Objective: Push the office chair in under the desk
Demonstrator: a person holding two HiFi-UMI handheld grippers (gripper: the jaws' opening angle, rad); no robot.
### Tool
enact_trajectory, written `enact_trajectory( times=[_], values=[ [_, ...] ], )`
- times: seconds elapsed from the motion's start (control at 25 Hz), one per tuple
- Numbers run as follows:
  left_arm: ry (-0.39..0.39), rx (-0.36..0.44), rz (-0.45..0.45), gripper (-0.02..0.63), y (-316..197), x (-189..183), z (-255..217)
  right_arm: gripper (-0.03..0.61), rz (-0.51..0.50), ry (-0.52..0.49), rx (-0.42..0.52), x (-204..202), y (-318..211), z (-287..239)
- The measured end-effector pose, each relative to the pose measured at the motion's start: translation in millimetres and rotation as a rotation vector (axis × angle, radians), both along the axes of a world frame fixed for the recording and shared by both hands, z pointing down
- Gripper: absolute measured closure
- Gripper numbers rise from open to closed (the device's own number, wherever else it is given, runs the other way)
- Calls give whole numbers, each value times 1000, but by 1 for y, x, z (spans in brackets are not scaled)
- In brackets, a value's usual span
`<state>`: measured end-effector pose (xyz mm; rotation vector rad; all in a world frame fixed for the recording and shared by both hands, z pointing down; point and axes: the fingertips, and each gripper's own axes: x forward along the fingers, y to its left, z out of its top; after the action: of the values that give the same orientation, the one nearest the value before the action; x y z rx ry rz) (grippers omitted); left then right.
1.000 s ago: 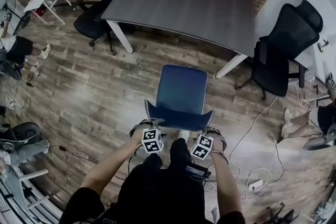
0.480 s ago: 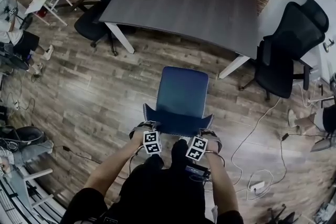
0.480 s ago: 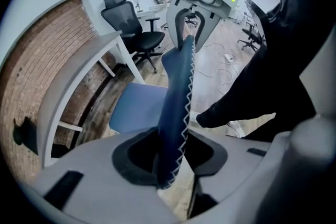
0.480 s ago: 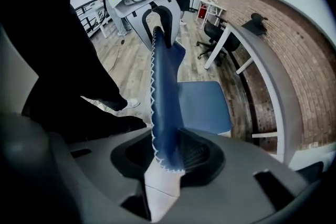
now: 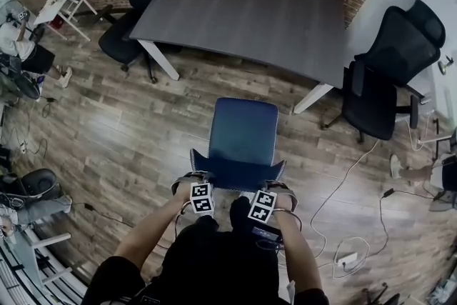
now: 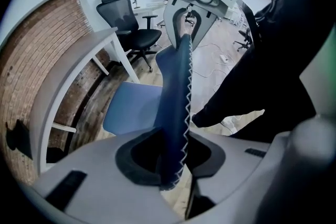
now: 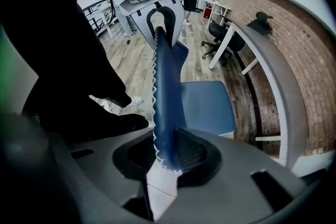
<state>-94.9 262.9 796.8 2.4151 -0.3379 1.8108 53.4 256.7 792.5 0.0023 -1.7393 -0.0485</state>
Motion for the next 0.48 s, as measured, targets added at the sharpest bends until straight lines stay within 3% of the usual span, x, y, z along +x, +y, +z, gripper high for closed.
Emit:
enact_trajectory(
  times=[0.48],
  values=[
    [-43, 9, -69, 525, -74, 18, 2, 514, -1, -7, 22, 20, -73, -1]
  ],
)
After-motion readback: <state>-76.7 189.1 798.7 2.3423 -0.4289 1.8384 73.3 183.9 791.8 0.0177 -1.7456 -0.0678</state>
